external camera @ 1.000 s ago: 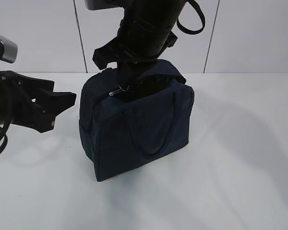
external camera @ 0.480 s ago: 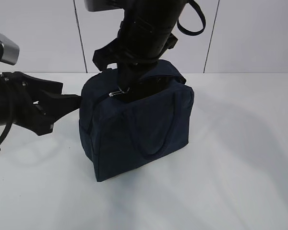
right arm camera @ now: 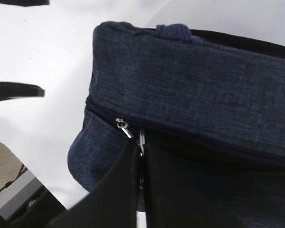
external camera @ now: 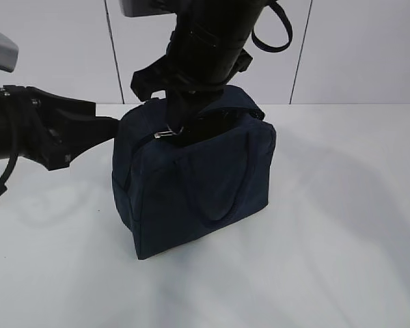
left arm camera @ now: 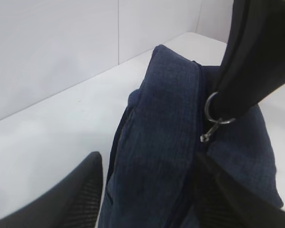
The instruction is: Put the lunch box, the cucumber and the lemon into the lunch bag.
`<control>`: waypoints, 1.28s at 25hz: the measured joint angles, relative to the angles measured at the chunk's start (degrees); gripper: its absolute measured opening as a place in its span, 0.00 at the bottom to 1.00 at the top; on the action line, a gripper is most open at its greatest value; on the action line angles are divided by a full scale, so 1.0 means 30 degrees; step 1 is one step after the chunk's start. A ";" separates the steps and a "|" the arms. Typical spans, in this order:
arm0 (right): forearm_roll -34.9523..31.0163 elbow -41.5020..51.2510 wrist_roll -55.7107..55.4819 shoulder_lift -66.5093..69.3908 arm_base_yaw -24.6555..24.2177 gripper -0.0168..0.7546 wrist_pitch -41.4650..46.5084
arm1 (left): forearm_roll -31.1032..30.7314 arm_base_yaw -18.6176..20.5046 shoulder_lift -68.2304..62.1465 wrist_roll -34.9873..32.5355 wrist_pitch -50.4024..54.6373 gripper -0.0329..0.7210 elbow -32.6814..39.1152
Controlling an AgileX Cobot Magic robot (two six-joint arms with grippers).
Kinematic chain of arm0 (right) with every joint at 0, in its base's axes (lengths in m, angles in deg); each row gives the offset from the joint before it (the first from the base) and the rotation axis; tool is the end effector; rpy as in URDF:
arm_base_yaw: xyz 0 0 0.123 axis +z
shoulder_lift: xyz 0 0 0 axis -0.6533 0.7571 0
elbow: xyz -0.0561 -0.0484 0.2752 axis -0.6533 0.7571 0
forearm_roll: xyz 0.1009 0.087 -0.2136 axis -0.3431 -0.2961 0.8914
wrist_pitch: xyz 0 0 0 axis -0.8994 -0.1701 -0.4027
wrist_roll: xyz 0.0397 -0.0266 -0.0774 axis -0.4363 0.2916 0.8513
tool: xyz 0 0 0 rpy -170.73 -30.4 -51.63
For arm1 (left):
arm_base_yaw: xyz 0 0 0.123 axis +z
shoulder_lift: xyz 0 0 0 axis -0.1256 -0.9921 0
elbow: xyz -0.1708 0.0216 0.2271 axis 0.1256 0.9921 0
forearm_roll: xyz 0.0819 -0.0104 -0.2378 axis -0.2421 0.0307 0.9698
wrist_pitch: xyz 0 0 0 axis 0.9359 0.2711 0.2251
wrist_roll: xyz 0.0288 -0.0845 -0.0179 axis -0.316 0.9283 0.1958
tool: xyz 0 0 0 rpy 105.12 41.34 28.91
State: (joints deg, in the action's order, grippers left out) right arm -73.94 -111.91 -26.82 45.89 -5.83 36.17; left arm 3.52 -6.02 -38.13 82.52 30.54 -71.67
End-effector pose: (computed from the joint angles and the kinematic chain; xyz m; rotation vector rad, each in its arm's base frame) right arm 0.3423 0.2597 0.3200 -0.9826 2.6075 0.3962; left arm 0.2532 -0.1160 0.2300 0.7717 1.7461 -0.6812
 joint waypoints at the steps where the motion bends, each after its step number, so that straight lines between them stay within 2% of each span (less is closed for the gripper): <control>1: 0.0000 0.0000 0.0000 0.0000 0.0000 0.05 0.0000 | -0.0259 0.0000 -0.0163 0.0203 -0.0091 0.59 -0.0231; 12: -0.0114 0.0000 0.0034 0.0000 0.0000 0.05 0.0030 | -0.3645 0.0000 -0.2101 0.2565 -0.0667 0.59 -0.2373; 21: -0.0132 0.0000 0.0068 0.0000 0.0000 0.05 0.0030 | -0.4086 0.0000 -0.3639 0.3415 -0.1325 0.58 -0.3475; 24: -0.0160 0.0000 0.0068 0.0000 0.0000 0.05 0.0030 | -0.4204 0.0000 -0.3810 0.3456 -0.1325 0.51 -0.3773; 29: -0.0178 0.0000 0.0142 0.0000 0.0000 0.05 0.0073 | -0.4417 0.0000 -0.3970 0.3531 -0.1325 0.22 -0.3979; 32: -0.0204 0.0000 0.0151 0.0000 0.0000 0.05 0.0073 | -0.4574 0.0000 -0.3980 0.3691 -0.1325 0.17 -0.3979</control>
State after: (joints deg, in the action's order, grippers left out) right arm -74.55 -111.91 -26.36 45.89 -5.83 36.39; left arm -10.20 -6.02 -50.07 93.59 26.56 -83.61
